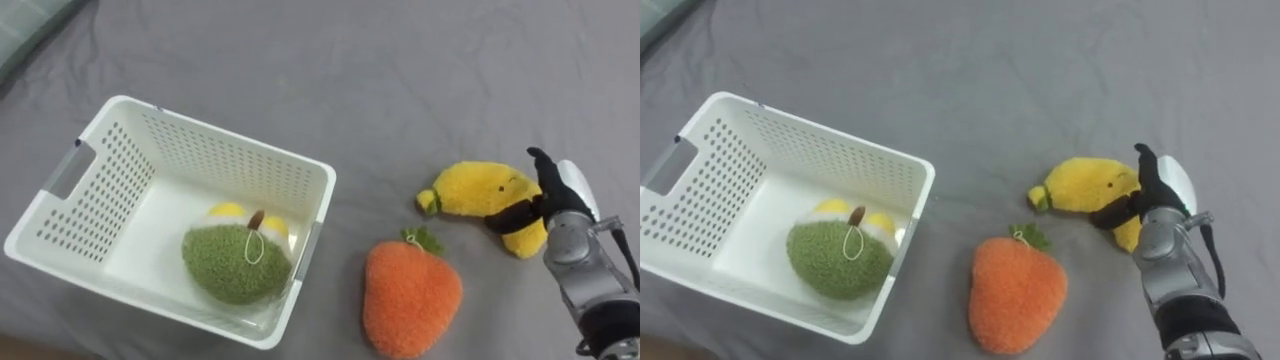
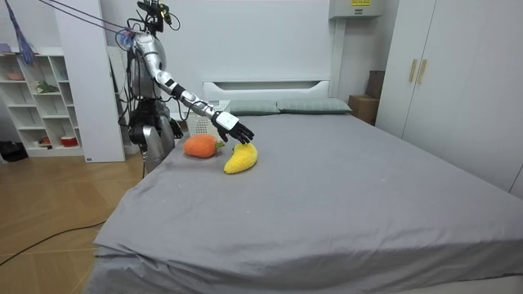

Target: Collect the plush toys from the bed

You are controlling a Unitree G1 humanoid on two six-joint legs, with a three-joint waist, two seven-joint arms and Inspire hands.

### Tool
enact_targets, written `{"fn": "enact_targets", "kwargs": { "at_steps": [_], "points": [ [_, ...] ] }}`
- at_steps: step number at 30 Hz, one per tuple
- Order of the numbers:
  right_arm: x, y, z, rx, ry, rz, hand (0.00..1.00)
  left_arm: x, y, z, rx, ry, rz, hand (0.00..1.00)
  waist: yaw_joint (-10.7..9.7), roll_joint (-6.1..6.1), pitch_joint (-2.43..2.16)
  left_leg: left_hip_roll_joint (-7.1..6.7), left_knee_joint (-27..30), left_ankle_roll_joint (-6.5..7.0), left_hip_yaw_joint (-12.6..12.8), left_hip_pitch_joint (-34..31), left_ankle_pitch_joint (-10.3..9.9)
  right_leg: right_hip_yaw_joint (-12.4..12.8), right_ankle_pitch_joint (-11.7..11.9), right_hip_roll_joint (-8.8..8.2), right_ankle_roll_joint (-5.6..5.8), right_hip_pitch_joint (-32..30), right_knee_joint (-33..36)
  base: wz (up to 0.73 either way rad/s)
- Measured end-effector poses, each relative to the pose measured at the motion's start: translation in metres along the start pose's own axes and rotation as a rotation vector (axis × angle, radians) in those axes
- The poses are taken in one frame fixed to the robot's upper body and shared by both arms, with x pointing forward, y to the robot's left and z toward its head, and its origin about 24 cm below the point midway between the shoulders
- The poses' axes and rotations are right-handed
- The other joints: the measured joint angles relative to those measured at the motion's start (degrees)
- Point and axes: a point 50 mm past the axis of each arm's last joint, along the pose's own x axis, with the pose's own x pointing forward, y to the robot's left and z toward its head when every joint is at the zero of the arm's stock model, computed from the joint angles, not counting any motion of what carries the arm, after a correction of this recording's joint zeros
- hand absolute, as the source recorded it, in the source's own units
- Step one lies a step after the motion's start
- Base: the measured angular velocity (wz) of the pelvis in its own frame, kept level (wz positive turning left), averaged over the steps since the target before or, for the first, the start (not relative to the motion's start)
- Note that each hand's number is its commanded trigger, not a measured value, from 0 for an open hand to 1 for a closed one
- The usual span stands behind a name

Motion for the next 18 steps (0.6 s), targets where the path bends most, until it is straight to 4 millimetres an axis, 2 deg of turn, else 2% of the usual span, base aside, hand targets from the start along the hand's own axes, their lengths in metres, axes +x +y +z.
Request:
{"fn": "enact_targets", "kwargs": {
  "at_steps": [4,6,9,14,18],
  "points": [
    [0.002,-0.008,-0.002,-0.065,-0.020,-0.021,0.00,0.002,-0.001,0.011,-0.031,-0.028,0.000,0.00,-0.15,0.36,0.20,0.02,-0.02,-0.02,0.07,-1.30,0.22,-0.08,0.02,-0.10,-0.03,-1.31,0.01,0.03],
    [0.002,-0.008,-0.010,-0.088,0.009,-0.018,0.00,0.002,-0.003,0.019,-0.041,-0.045,-0.003,0.00,-0.06,0.81,0.37,0.01,-0.02,-0.01,0.05,-1.60,0.25,-0.14,0.02,-0.11,-0.04,-1.50,-0.03,0.00],
    [0.001,-0.007,-0.017,-0.096,0.041,-0.013,0.00,0.002,-0.006,0.025,-0.048,-0.062,-0.020,0.00,-0.07,1.45,0.19,0.00,-0.20,-0.04,0.08,-2.12,0.28,-0.11,0.02,-0.19,-0.04,-2.21,0.01,-0.03],
    [0.000,-0.006,-0.027,-0.130,0.078,-0.001,0.00,0.001,-0.009,0.028,-0.034,-0.069,-0.028,0.00,-0.01,2.23,0.24,0.03,-0.37,-0.10,0.17,-2.32,0.38,-0.09,0.03,-0.20,-0.06,-2.48,-0.01,-0.01],
    [0.001,-0.006,-0.027,-0.144,0.078,-0.005,0.00,0.001,-0.011,0.028,-0.048,-0.064,-0.040,0.00,0.16,2.75,0.31,0.03,-0.42,-0.10,0.21,-2.38,0.38,-0.06,0.03,-0.20,-0.06,-2.56,-0.02,0.00]
  ]
}}
